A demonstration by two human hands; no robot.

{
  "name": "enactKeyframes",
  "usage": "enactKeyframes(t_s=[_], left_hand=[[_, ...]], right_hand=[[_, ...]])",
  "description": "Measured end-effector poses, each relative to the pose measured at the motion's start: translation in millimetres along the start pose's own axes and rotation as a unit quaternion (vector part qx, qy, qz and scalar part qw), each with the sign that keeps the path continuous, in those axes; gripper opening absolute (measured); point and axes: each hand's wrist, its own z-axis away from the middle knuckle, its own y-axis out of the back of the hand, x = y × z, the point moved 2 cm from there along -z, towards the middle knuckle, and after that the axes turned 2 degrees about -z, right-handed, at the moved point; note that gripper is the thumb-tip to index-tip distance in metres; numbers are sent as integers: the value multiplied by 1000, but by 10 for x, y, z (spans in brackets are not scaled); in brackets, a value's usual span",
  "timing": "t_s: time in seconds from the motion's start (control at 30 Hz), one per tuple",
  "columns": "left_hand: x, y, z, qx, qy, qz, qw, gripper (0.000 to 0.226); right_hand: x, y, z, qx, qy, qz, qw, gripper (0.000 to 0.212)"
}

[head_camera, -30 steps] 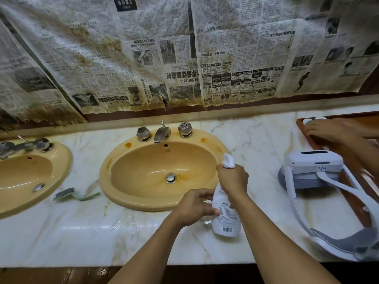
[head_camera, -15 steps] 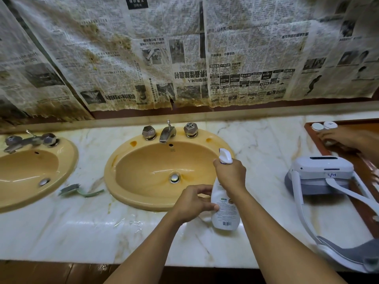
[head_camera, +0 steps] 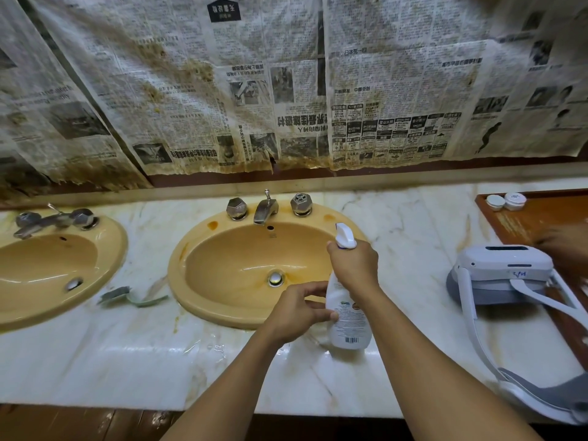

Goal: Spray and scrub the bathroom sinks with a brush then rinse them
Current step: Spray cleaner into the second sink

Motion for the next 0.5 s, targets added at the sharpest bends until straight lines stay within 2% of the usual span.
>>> enactKeyframes(t_s=[0.17, 0.3, 0.5], left_hand=[[0, 90, 43, 3, -2, 14, 1000, 53], [-52, 168, 71, 11, 1, 14, 1000, 54], [-70, 315, 118, 10, -4, 6, 1000, 56]], right_hand=[[-75, -72, 62, -19, 45, -34, 998, 32], [-111, -136, 102, -19, 21, -35, 999, 40], [-150, -223, 213, -4, 17, -50, 999, 35]])
